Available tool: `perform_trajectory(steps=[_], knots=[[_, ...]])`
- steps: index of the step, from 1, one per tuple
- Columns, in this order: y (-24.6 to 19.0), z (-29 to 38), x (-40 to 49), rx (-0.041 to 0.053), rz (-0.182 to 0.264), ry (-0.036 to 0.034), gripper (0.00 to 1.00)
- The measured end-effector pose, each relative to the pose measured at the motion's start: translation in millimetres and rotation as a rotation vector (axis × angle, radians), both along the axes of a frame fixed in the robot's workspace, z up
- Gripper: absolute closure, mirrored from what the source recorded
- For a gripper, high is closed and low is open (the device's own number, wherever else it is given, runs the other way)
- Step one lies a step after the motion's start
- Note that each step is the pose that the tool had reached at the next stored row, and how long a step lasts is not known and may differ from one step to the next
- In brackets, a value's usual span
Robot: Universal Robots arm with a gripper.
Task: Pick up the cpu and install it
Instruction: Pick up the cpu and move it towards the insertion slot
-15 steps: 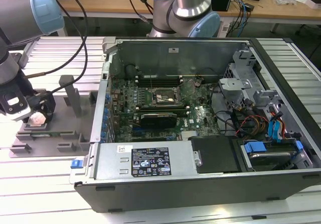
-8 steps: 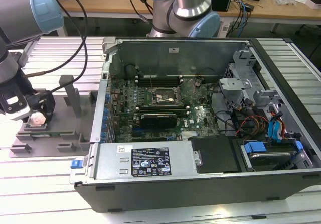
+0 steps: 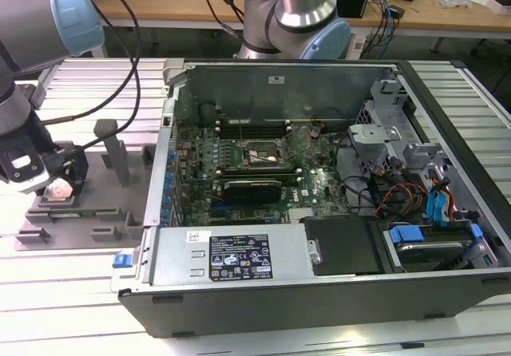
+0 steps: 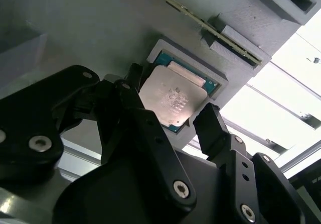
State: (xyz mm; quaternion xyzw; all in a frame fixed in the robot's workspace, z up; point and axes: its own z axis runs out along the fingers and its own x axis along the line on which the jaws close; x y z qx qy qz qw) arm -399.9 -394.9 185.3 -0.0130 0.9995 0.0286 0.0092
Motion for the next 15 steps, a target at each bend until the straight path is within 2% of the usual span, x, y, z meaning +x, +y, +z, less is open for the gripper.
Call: perform_trajectory(steps=[2,15], knots=[[1.6,0.0,0.0,0.0,0.0,0.0,0.31],[1.5,0.1,-0.1,-0.0001,0.0,0.0001,0.33]])
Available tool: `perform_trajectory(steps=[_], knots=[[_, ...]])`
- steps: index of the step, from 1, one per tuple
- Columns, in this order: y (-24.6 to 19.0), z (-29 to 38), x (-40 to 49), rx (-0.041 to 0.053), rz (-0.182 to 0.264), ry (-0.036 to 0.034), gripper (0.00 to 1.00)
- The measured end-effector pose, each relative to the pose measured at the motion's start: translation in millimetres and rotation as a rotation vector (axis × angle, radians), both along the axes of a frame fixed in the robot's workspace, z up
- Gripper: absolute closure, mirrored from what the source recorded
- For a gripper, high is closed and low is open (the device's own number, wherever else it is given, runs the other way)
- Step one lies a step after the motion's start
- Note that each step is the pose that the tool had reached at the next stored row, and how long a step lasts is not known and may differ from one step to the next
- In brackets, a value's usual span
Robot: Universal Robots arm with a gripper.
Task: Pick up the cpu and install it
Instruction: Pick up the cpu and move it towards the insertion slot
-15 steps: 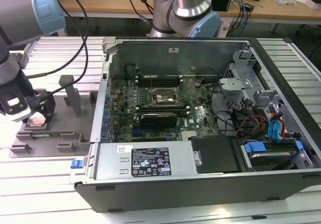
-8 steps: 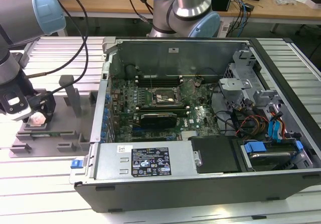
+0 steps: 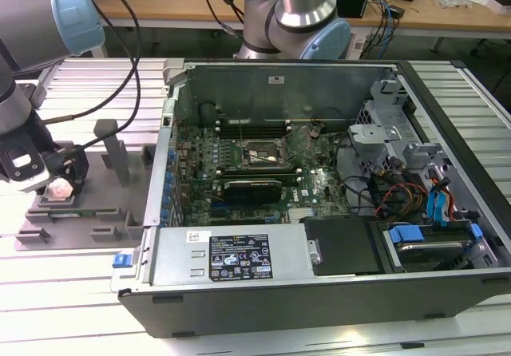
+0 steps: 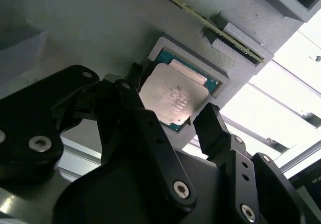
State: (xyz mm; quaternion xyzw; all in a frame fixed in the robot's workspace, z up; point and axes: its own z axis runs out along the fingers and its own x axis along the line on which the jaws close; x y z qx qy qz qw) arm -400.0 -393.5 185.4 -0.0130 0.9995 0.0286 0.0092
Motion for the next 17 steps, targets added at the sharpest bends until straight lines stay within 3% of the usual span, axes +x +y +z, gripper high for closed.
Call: perform_trajectory(steps=[5,11,15,17], knots=[[-0.1,0.0,0.0,0.0,0.0,0.0,0.45],[-0.2,1.8,-0.1,0.0,0.0,0.0,0.45],[-0.2,21.5,0.0,0.0,0.0,0.0,0.45],[-0.2,34.9,0.1,0.0,0.0,-0.0001,0.45]])
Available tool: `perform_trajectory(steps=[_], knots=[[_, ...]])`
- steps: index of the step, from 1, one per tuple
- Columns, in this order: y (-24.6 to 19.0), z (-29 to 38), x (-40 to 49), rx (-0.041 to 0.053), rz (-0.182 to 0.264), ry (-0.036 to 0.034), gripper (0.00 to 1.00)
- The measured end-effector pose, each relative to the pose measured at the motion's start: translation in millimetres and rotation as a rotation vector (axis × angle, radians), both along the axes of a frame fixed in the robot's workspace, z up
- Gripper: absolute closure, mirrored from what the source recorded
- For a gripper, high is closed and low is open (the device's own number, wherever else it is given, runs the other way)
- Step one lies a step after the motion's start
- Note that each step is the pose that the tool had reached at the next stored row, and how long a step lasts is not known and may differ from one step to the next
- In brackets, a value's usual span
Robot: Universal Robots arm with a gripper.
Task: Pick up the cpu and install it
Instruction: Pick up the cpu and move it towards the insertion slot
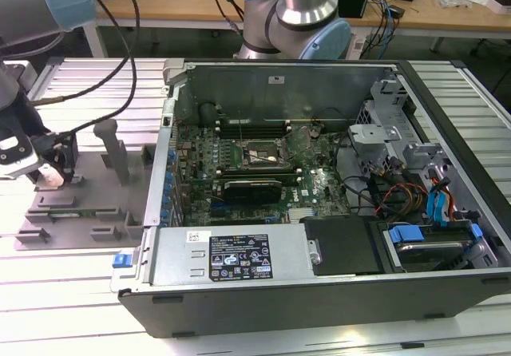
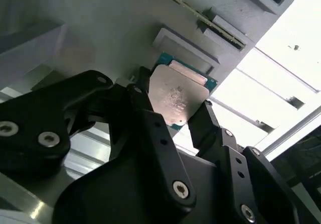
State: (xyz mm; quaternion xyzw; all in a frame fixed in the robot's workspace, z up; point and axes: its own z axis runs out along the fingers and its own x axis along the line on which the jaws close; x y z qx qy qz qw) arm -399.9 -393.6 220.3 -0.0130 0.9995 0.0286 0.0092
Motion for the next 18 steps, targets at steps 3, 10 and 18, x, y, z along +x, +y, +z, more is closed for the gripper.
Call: perform_trajectory(steps=[3,10,18], knots=[[0.0,4.8,0.1,0.0001,0.0,0.0,0.45],[0.0,-19.1,-0.4,0.0,0.001,0.0001,0.45],[0.0,-28.0,-0.5,0.0002,0.001,0.0002,0.45]])
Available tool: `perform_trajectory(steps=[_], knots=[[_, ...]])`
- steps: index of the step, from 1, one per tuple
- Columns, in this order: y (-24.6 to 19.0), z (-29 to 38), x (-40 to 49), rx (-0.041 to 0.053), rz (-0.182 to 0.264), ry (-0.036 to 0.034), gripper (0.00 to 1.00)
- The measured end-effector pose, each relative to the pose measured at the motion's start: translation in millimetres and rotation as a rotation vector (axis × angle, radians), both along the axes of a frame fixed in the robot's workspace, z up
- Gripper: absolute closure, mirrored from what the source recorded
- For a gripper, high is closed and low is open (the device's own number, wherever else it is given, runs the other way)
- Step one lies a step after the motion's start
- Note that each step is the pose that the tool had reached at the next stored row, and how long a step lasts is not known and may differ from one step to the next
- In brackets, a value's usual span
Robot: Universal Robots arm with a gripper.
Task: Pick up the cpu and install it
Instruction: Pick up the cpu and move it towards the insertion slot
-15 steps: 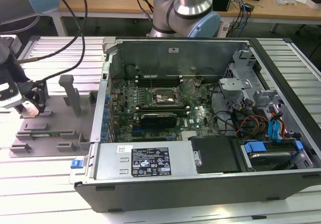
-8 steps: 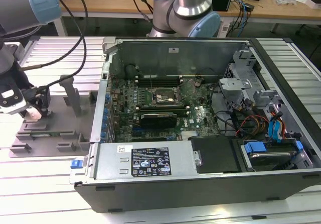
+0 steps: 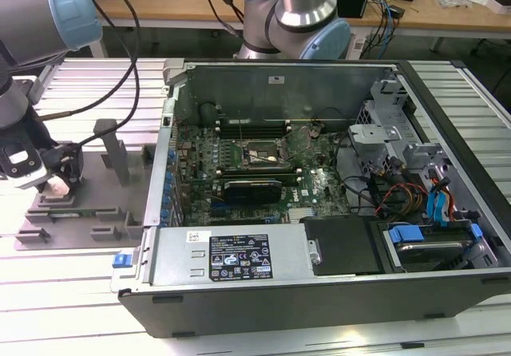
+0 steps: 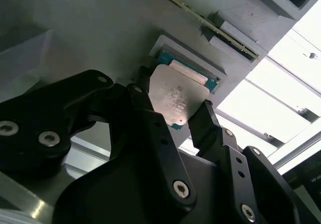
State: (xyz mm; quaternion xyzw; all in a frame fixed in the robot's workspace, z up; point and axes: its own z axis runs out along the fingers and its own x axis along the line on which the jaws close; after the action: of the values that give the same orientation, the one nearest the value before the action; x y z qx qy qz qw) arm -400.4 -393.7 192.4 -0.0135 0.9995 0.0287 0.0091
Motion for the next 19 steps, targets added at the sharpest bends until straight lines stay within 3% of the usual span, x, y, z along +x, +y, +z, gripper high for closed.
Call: perform_trajectory(steps=[4,8,9,19], knots=[[0.2,-4.4,0.0,0.0013,0.0,0.0,0.45],[0.2,-4.5,0.0,0.0014,0.0,-0.0001,0.45],[0.2,-4.6,0.0,0.0014,0.0,-0.0001,0.38],[0.3,-5.7,-0.8,0.0018,-0.001,-0.0001,0.38]])
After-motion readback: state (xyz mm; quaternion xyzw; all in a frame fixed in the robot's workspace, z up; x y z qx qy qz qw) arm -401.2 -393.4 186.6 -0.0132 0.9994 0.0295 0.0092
